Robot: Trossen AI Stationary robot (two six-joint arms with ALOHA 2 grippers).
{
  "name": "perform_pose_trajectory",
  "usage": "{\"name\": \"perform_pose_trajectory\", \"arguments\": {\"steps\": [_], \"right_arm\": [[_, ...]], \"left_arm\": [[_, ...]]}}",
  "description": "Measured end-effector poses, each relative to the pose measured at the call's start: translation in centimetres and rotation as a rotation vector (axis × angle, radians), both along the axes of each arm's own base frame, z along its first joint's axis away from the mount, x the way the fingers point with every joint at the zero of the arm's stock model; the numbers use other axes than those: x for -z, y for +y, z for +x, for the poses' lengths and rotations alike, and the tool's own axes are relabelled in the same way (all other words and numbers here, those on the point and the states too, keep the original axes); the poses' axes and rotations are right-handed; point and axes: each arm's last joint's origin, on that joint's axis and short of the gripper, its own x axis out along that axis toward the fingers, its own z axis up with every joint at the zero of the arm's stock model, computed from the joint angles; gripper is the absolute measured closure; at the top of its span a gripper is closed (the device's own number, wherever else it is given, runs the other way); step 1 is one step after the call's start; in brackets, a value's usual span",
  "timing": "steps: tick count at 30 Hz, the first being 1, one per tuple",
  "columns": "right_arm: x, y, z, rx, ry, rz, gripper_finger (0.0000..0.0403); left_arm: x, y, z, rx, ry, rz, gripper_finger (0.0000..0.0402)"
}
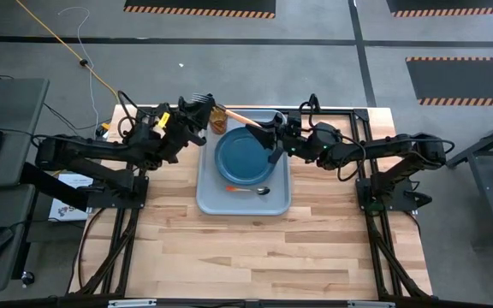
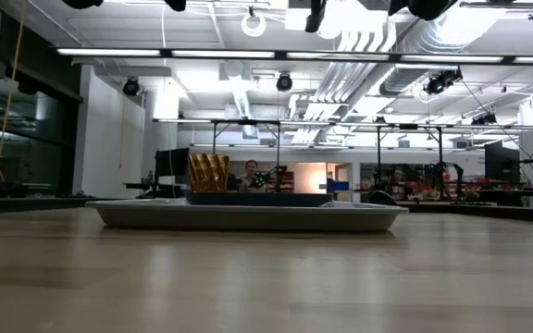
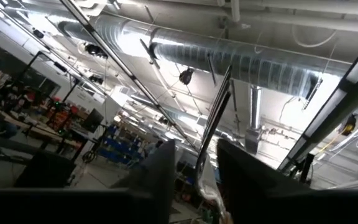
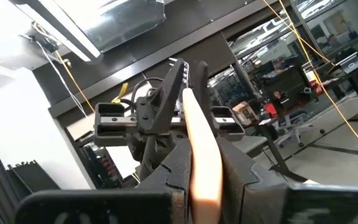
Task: Pick and place plate/cup/fork/spoon on tray
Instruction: Put the orange fork on the bottom side of the light blue tray next to the orange spoon
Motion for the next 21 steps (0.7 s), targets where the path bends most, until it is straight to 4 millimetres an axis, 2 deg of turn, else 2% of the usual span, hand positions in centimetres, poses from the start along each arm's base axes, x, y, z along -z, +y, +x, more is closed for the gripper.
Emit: {"name": "perform_pose_trajectory", "arguments": {"steps": [3, 5, 12, 21], "right_arm": [[0.0, 0.0, 0.0, -0.003, -0.001, -0.002, 0.0373], [0.0, 0.0, 0.0, -0.003, -0.004, 0.001, 0.0373], [-0.2, 0.1, -0.1, -0.011, -0.005, -0.004, 0.0369], [-1.1, -0.2, -1.2, -0.022, 0.025, -0.010, 0.0298]], "left_arm": [[-0.4, -0.1, -0.3, 0.001, 0.004, 0.042, 0.0363], [-0.5, -0.1, -0.5, 0.006, 0.017, 0.060, 0.0390], [-0.9, -0.3, -1.4, -0.001, 0.074, 0.078, 0.0397], [-1.7, -0.3, -2.9, -0.015, 0.118, 0.075, 0.0400]]}}
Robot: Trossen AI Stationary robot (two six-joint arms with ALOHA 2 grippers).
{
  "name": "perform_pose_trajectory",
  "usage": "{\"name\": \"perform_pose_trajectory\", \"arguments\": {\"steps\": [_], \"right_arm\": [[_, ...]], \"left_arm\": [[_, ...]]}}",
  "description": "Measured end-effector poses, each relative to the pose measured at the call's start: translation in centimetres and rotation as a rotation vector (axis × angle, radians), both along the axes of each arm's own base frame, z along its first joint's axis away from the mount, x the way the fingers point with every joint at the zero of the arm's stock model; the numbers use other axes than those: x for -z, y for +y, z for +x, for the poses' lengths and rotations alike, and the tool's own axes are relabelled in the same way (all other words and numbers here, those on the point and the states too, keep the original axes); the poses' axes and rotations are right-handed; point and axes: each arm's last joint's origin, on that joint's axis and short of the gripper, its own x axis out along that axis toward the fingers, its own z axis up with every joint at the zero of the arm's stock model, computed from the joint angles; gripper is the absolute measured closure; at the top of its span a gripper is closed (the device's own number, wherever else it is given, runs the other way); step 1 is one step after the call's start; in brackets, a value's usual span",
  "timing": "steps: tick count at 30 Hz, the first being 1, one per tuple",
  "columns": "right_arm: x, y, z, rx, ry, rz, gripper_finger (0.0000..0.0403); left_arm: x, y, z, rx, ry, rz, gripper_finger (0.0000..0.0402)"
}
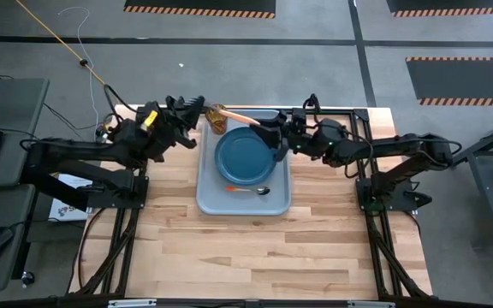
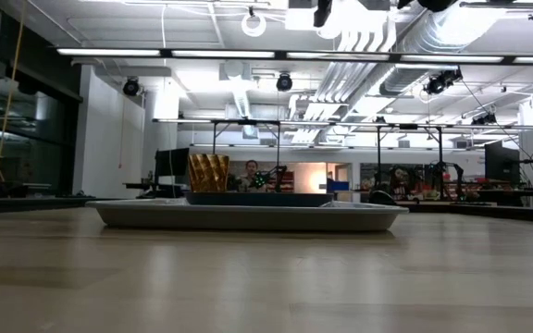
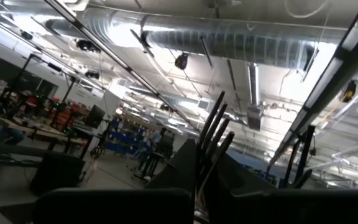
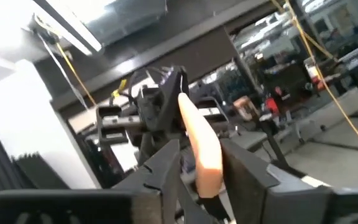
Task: Pick and place plate/cup/fork/spoon on tray
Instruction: Put the orange fork on the bottom side of the light blue tray next to the orange spoon
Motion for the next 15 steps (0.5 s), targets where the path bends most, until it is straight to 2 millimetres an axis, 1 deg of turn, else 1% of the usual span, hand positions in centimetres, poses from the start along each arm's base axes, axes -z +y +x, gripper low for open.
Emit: {"name": "perform_pose_trajectory", "arguments": {"steps": [5, 9, 15], "right_arm": [[-0.5, -0.1, -1.0, 0.005, 0.059, -0.001, 0.0267], [-1.1, -0.2, -2.2, 0.020, 0.118, -0.018, 0.0248], [-1.4, -0.3, -4.3, 0.031, 0.274, -0.026, 0.0236]], "left_arm": [[-0.5, 0.1, -1.2, -0.013, 0.020, -0.004, 0.0400], [-0.4, 0.0, -2.1, -0.010, 0.099, -0.013, 0.0400], [-0.4, -0.3, -3.6, 0.076, 0.155, -0.079, 0.0401]]}}
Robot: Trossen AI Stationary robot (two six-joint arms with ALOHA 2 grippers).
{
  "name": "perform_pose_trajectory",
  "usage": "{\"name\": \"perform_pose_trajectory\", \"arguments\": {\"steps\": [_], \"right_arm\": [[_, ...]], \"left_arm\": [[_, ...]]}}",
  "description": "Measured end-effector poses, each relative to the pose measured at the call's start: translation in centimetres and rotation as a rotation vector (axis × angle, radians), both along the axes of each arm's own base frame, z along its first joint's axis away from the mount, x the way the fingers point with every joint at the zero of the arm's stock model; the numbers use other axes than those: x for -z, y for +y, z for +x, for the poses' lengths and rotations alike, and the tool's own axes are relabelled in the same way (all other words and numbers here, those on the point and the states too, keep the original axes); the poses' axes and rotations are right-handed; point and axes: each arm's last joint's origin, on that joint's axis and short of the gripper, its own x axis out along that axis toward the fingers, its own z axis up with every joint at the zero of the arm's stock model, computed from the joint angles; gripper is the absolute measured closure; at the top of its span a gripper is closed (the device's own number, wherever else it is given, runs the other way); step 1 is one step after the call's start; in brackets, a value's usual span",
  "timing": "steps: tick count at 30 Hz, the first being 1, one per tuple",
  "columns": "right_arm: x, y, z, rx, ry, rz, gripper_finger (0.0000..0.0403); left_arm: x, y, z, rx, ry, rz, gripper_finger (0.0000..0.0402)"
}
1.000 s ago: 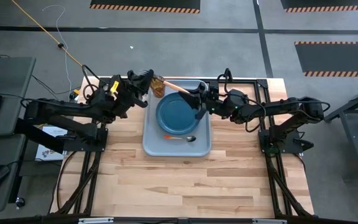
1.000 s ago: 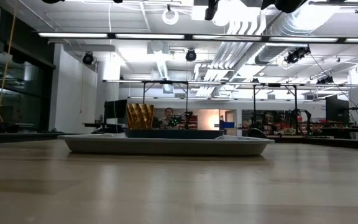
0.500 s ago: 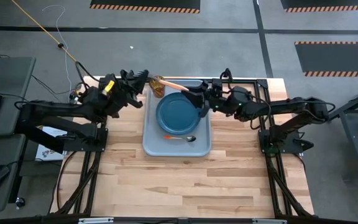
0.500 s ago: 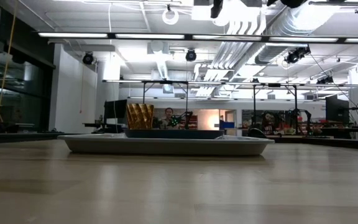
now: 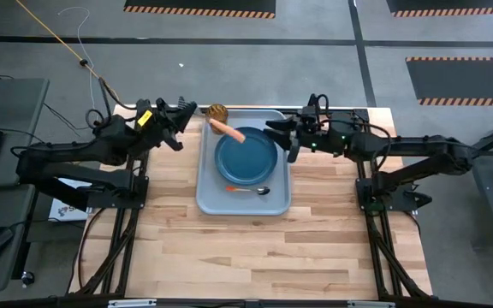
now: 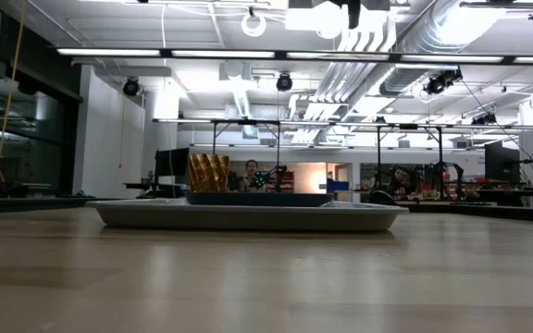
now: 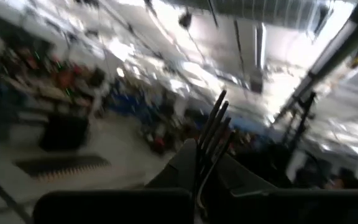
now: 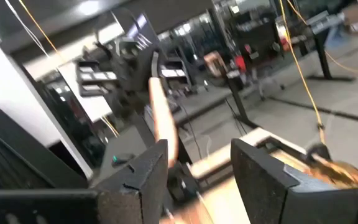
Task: Pick and place plate/cup/fork/spoon on tray
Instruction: Put the orange fork on the bottom side of the light blue tray next to the orange spoon
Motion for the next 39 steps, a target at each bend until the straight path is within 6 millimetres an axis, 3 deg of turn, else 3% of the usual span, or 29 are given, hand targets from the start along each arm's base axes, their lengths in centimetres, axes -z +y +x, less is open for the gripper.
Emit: {"name": "perform_pose_trajectory", "arguments": {"steps": [8, 15, 20, 29, 39], "right_arm": [[0.5, 0.2, -1.9, 0.000, 0.170, 0.012, 0.0235], [1.5, 0.3, -2.0, 0.000, 0.270, 0.025, 0.0235], [1.6, 0.4, -2.4, -0.019, 0.305, 0.031, 0.0235], [1.2, 1.2, -3.2, -0.253, 0.290, 0.150, 0.0235], [3.5, 3.4, 0.1, -0.334, 0.355, 0.148, 0.0235]], "left_arm": [[-3.1, -0.6, 0.9, 0.253, 0.273, -0.044, 0.0401], [-4.2, -0.9, 4.7, 0.493, 0.646, -0.012, 0.0401], [-3.2, -1.1, 8.3, 0.669, 0.827, 0.051, 0.0401], [0.0, -0.9, 12.3, 0.819, 1.114, 0.138, 0.0402], [5.3, -0.6, 16.7, 0.864, 1.278, 0.114, 0.0401]]}}
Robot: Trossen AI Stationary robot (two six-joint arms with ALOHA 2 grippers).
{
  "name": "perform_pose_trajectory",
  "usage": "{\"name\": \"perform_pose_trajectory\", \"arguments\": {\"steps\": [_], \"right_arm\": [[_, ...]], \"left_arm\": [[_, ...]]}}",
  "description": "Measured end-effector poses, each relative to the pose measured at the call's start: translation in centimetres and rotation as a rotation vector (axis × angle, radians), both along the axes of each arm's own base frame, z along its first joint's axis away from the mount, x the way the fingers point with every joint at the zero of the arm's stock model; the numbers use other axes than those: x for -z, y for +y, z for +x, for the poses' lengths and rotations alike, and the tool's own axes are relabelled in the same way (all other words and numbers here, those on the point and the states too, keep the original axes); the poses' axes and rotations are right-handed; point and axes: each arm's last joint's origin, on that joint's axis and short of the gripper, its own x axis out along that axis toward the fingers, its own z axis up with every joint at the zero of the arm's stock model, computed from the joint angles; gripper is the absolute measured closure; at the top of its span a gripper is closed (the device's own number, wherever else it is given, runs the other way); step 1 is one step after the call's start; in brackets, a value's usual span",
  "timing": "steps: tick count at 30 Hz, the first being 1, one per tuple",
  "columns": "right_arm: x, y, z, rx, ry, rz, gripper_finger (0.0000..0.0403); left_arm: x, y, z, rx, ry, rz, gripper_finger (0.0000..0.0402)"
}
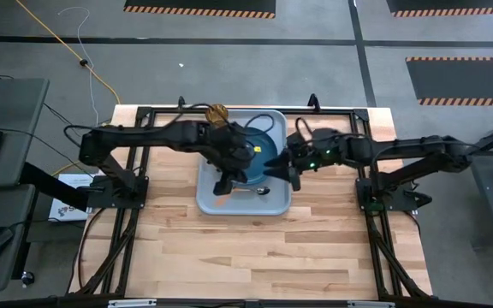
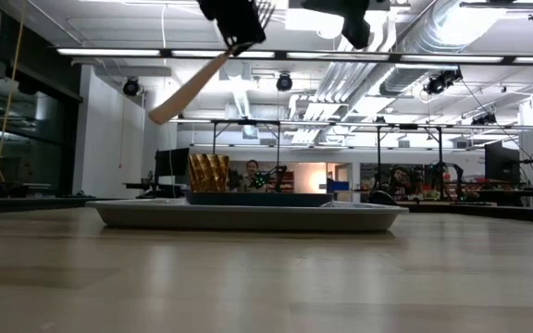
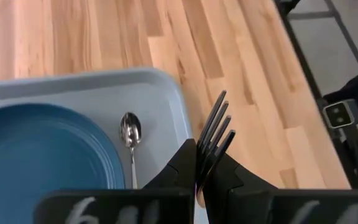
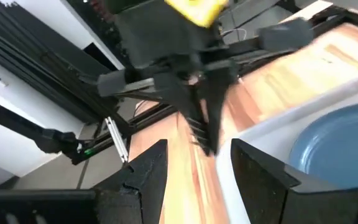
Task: Pick and place plate/cup/fork/spoon on tray
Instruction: Put the orange fork on the bottom side of the light blue tray next to the orange spoon
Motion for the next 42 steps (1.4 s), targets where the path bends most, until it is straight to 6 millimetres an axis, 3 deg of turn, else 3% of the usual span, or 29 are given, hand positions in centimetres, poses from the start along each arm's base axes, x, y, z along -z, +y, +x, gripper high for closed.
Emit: {"name": "perform_pose_trajectory", "arguments": {"steps": [5, 23, 30, 35, 42], "right_arm": [[1.3, 0.9, 1.8, 0.002, 0.006, -0.055, 0.0235], [3.7, 2.5, 4.0, 0.076, 0.045, -0.195, 0.0235], [3.7, 2.5, 4.2, 0.080, 0.025, -0.193, 0.0241], [3.4, 2.5, 4.2, 0.080, -0.002, -0.198, 0.0283], [3.5, 2.5, 4.2, 0.064, 0.003, -0.197, 0.0379]], "left_arm": [[1.4, 0.2, 1.0, -0.017, 0.035, -0.009, 0.0401], [0.8, 0.3, 1.7, -0.058, -0.046, -0.020, 0.0401], [0.9, 0.3, 1.7, -0.059, -0.043, -0.023, 0.0402], [0.9, 0.2, 1.6, -0.059, -0.031, -0.028, 0.0402], [0.9, 0.2, 1.6, -0.062, -0.031, -0.028, 0.0402]]}}
